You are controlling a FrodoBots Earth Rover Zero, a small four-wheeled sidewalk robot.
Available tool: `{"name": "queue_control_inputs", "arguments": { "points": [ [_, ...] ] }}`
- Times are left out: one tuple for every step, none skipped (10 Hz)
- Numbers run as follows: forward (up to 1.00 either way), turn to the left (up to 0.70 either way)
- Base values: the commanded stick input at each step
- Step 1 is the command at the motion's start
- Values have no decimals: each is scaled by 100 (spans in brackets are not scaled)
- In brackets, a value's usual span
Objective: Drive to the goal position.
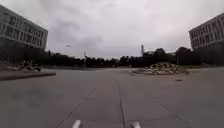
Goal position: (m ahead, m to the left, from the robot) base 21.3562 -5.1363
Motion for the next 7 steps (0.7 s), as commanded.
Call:
{"name": "queue_control_inputs", "arguments": {
  "points": [
    [70, 0],
    [70, 0],
    [70, 0],
    [70, 0],
    [70, 0],
    [70, 0],
    [70, 0]
  ]
}}
